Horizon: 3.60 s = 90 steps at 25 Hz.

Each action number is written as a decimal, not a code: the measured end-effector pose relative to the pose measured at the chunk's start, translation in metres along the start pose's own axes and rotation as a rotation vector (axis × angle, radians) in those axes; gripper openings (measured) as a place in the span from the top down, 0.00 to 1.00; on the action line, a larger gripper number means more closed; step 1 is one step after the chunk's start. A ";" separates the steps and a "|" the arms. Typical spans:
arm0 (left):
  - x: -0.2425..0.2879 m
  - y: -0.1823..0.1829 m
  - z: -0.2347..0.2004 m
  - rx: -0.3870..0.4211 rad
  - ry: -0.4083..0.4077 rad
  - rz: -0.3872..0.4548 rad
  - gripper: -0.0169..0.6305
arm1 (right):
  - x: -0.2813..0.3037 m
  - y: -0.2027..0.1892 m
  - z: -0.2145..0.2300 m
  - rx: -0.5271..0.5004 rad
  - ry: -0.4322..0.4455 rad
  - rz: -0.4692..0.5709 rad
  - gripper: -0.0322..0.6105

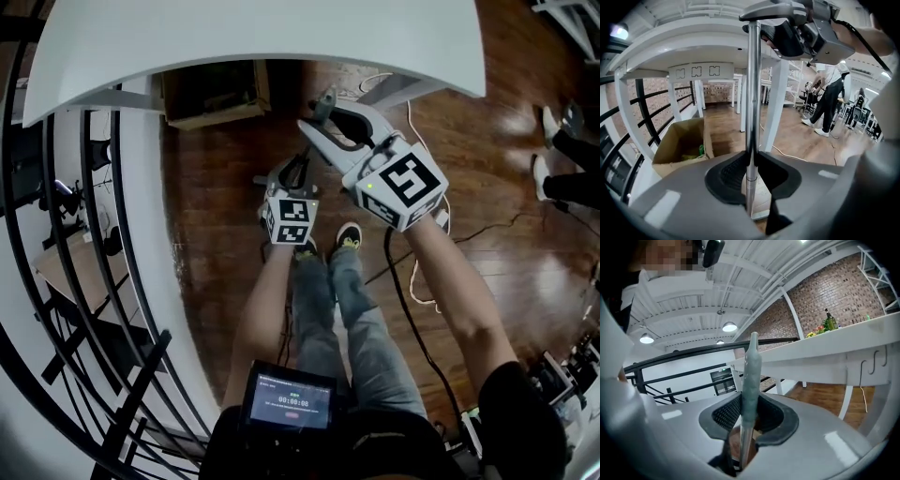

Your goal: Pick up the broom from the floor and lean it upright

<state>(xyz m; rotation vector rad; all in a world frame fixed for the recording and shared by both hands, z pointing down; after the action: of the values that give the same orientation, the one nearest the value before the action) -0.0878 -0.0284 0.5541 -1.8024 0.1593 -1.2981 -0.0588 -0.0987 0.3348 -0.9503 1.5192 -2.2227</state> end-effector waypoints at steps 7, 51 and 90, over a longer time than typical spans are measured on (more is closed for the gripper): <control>0.033 0.031 -0.002 -0.017 0.019 0.031 0.83 | 0.005 0.013 0.034 -0.036 0.027 0.022 0.79; -0.053 0.164 0.010 -0.070 -0.057 0.392 0.79 | -0.089 -0.049 0.120 0.119 -0.025 0.198 0.56; -0.005 0.249 0.011 -0.070 -0.029 0.587 0.95 | -0.055 -0.057 0.166 0.016 -0.094 0.240 0.94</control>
<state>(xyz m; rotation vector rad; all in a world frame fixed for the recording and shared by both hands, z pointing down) 0.0108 -0.1688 0.3733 -1.6546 0.6707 -0.8526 0.0985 -0.1635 0.4044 -0.8086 1.4852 -1.9922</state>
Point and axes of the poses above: the fingertips, and each gripper's own axes: x forward along the fingers, z to its right, y out of its top, the point moved 2 cm from there along -x, backward along the fingers, and after that the axes turned 6 degrees about -z, right-handed, at the moved point
